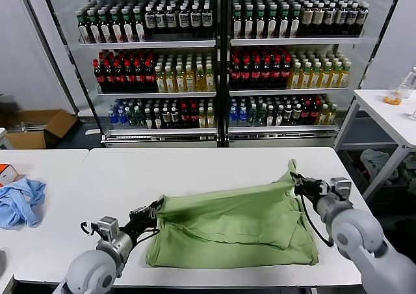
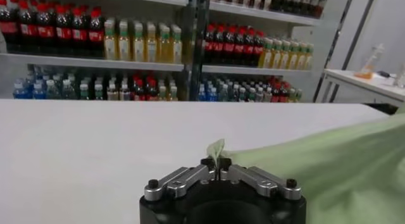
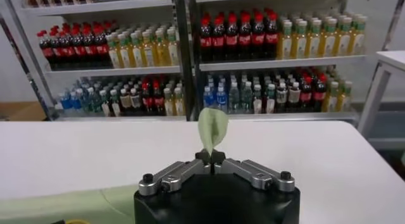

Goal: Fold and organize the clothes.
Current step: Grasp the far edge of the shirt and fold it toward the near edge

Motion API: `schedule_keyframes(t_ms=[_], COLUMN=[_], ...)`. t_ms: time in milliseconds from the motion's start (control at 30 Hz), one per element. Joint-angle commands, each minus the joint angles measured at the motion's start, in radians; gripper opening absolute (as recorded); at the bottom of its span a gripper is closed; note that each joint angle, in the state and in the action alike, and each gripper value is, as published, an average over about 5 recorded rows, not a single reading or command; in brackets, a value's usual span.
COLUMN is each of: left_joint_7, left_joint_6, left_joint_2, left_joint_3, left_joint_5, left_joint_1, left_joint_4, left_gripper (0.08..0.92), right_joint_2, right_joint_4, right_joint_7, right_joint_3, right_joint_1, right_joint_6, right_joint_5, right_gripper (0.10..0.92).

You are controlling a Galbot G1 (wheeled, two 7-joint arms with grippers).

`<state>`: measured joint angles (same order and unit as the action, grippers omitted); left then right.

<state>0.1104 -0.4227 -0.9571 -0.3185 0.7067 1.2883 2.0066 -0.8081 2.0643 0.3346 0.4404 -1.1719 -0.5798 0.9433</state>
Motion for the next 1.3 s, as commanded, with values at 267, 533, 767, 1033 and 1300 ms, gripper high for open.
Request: schedule_keyframes(t_ms=[267, 533, 767, 1033, 1300], left_joint_7=[0.004, 0.001, 0.02, 0.122, 0.171], left_joint_6=[-0.023, -0.025, -0.021, 0.006, -0.007], left_joint_2=[0.007, 0.004, -0.031, -0.179, -0.299], left_joint_3=[-0.019, -0.003, 0.007, 0.016, 0.044], left_joint_5=[-0.07, -0.1, -0.158, -0.279, -0.354], left_joint_1=[0.093, 0.071, 0.07, 0.107, 0.121], left_joint_4=[0.03, -0.022, -0.02, 0.014, -0.04], left_gripper=[0.109, 0.11, 0.221, 0.446, 0.68], right_joint_2=[-0.01, -0.059, -0.078, -0.075, -0.075], right_joint_4=[0.149, 0.06, 0.053, 0.103, 0.112], right_joint_7=[0.041, 0.055, 0.03, 0.03, 0.036], right_joint_3=[0.131, 0.05, 0.017, 0.054, 0.06], right_joint_1=[-0.305, -0.248, -0.242, -0.289, -0.291], right_joint_6=[0.0, 0.0, 0.001, 0.002, 0.002], right_joint_5=[-0.048, -0.103, -0.171, -0.179, -0.178], right_gripper=[0.106, 0.109, 0.266, 0.483, 0.717])
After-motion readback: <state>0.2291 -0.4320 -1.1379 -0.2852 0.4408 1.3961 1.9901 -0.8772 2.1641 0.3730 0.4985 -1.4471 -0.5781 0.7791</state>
